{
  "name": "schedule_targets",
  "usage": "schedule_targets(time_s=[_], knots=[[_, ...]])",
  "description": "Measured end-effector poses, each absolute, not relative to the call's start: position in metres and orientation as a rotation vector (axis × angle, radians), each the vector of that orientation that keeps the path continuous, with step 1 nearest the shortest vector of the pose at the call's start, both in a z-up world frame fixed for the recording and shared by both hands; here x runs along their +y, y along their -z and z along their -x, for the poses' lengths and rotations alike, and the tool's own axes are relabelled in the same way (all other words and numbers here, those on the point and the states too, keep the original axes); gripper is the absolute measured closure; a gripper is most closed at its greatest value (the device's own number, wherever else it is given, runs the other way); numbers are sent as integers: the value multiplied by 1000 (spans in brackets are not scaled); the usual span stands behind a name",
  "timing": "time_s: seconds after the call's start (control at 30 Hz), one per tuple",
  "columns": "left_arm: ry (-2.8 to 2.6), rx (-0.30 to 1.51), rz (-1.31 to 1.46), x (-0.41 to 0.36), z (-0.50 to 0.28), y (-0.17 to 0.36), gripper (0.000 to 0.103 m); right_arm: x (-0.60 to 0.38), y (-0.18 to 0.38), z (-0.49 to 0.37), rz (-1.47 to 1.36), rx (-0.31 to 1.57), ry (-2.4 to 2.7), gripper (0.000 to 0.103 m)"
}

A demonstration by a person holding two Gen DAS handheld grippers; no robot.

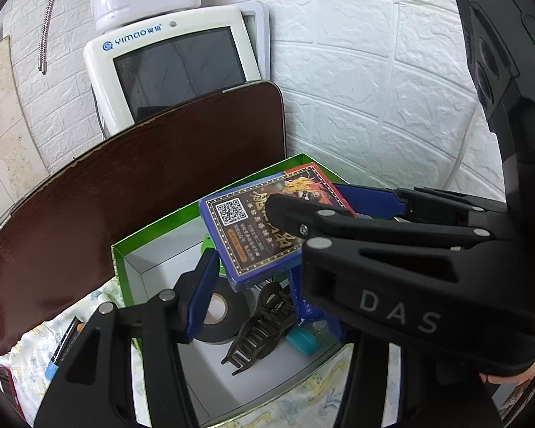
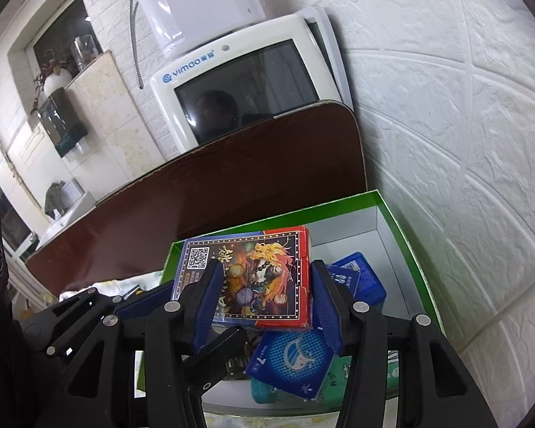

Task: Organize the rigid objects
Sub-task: 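Lift the card packet and carry it over the green box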

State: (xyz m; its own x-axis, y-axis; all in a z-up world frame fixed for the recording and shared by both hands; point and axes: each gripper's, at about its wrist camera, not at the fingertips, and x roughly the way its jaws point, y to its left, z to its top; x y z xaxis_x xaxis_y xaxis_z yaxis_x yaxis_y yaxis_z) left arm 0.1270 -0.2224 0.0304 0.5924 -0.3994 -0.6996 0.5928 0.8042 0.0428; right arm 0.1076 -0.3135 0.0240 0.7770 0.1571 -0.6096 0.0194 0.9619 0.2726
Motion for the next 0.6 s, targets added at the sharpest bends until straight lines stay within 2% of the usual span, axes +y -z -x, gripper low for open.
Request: schedule_targets(time_s=[0.23,0.6], knots=[[607,751,-300,-239,-137,-29,51,-332,-19,-115,-308,698,-52,50],[649,704,-317,-261,-162,-57,51,-351,-48,-133,-285,663,-47,50]])
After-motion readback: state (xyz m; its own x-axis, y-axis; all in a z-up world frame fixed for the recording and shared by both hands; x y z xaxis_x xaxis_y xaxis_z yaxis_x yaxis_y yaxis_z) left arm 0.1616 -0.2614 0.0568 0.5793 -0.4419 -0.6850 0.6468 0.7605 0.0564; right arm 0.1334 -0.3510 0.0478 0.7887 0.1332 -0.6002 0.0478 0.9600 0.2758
